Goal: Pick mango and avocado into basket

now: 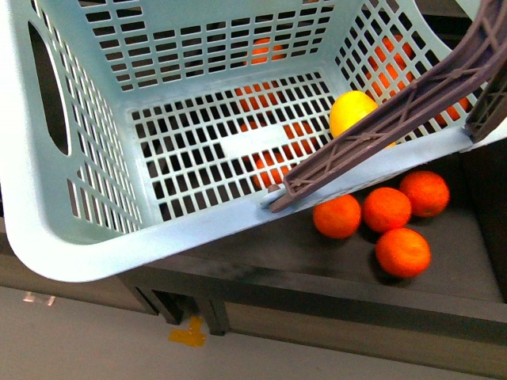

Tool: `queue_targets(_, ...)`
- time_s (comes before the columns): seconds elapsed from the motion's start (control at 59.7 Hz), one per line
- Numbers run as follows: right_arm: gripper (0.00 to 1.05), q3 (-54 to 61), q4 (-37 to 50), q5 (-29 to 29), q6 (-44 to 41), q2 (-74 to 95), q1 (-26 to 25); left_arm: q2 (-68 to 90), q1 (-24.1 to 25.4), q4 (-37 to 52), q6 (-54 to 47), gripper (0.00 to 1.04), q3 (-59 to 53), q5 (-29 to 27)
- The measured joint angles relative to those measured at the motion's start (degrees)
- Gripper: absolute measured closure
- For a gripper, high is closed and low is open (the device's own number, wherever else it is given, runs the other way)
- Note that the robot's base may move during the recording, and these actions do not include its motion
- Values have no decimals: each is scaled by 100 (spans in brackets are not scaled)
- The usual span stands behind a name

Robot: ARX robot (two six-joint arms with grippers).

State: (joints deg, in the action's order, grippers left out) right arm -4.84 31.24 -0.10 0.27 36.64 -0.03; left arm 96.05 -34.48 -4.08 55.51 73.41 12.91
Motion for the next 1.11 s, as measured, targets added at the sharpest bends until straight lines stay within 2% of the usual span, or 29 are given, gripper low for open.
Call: queue_targets(1.105,9,2,0,0,0,-2,2,-4,2,0,-17,89,-9,-2)
